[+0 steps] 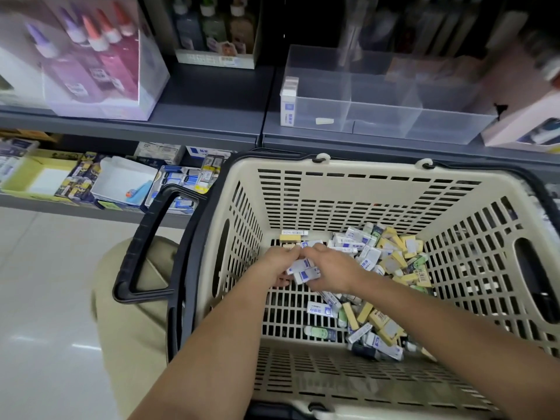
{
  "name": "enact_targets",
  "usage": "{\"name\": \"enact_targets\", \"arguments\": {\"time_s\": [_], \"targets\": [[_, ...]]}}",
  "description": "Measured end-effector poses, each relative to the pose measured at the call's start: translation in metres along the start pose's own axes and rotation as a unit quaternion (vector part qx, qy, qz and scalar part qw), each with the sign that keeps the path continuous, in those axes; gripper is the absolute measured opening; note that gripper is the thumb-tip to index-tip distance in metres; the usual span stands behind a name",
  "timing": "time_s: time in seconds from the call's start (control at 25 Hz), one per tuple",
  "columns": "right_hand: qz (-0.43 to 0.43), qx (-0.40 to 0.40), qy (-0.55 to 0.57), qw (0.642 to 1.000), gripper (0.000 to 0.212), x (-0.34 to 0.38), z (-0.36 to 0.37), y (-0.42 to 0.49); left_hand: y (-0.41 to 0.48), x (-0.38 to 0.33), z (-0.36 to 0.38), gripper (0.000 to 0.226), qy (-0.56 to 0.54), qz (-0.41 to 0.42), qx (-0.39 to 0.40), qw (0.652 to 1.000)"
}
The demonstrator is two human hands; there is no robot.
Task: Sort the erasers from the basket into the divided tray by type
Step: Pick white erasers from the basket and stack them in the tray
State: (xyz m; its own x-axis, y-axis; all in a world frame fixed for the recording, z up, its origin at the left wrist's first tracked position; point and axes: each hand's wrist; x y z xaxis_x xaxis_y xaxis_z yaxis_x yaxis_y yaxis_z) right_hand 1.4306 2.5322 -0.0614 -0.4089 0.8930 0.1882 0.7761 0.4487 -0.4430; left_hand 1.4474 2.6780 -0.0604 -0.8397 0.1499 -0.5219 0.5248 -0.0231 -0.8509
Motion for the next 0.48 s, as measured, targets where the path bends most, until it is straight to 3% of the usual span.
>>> {"name": "enact_targets", "arguments": {"time_s": [0.12, 0.24, 0.4, 0.48], "targets": [[0.041, -0.028, 0.087, 0.995, 0.061, -0.012, -0.011, -0.009, -0.001, -0.002, -0.001, 0.015, -0.060, 0.006, 0.053, 0.997], [0.091, -0.064, 0.141, 0.984, 0.041, -0.022, -0.014, -0.016, -0.001, -0.004, -0.005, 0.015, -0.174, 0.013, 0.069, 0.982], [0.178, -0.132, 0.315, 0.923, 0.031, -0.017, -0.015, -0.016, -0.006, -0.007, -0.002, 0.024, -0.206, 0.011, 0.134, 0.969], [0.190, -0.151, 0.347, 0.906, 0.031, -0.009, -0.015, -0.012, -0.009, -0.010, 0.001, 0.024, -0.234, 0.017, 0.173, 0.957]]}}
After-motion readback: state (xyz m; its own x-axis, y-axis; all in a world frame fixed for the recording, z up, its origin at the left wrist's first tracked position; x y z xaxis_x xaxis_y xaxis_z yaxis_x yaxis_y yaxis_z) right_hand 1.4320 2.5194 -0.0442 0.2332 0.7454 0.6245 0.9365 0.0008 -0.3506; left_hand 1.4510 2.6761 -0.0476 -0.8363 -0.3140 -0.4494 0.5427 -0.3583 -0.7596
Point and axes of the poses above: each hand's wrist, its own y-axis towards the middle knuckle, its own z-axis out of the palm, x = y × z, and after that the axes turned 10 degrees about -y, right-handed
